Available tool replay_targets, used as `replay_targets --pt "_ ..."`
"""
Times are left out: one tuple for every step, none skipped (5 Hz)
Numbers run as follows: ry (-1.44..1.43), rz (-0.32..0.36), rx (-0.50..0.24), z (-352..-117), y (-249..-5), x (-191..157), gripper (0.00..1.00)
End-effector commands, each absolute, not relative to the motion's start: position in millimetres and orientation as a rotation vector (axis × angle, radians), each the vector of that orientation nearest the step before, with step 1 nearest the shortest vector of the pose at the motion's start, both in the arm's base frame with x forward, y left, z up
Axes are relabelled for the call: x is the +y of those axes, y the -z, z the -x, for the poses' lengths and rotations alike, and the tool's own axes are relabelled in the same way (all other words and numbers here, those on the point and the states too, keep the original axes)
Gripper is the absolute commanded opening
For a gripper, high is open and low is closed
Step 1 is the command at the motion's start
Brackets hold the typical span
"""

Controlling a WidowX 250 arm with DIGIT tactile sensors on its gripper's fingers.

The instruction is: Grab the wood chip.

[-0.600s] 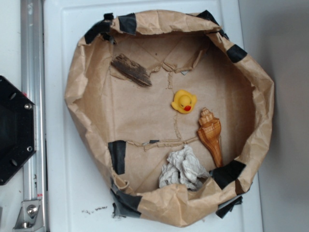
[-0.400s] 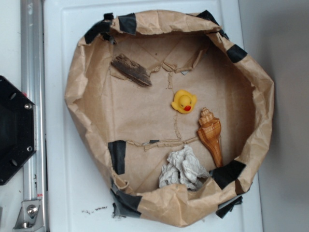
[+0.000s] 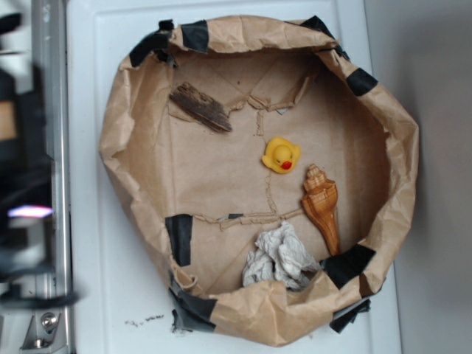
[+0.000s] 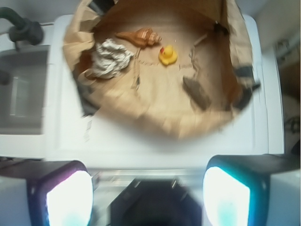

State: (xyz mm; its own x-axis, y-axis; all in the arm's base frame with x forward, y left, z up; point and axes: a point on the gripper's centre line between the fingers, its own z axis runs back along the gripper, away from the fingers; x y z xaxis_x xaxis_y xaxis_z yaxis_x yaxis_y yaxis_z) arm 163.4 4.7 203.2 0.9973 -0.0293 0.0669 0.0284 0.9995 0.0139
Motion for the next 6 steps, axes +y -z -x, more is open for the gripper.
replay_targets --pt "0.179 -0.037 -0.057 -218 -166 38 1.00" --pt "0.303 -0.012 -0.033 -238 -136 38 1.00" --pt "0.396 -0.044 -0.027 -249 -108 38 1.00" --pt "0.457 -0.032 -0.094 -237 -102 43 1.00" --pt "0.449 -0.032 -0.067 -224 -81 58 1.00" --pt "0.391 -0.059 -0.048 -222 -65 76 1.00"
